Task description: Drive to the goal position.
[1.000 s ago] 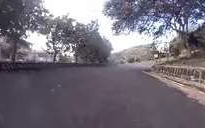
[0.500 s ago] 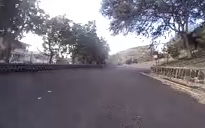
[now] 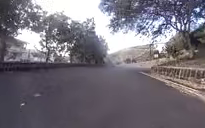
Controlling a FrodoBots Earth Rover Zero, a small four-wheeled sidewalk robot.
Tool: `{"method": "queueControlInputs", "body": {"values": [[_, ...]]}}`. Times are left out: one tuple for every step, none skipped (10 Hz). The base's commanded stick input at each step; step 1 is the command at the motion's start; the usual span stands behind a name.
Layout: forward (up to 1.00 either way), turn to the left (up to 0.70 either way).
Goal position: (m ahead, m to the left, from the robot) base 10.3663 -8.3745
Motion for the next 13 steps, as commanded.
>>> {"method": "queueControlInputs", "body": {"values": [[0.85, 0.0], [0.85, 0.0], [0.85, 0.0], [0.85, 0.0], [0.85, 0.0], [0.85, 0.0], [0.85, 0.0], [0.85, 0.0], [0.85, 0.0], [0.85, 0.0], [0.85, 0.0], [0.85, 0.0], [0.85, 0.0]]}}
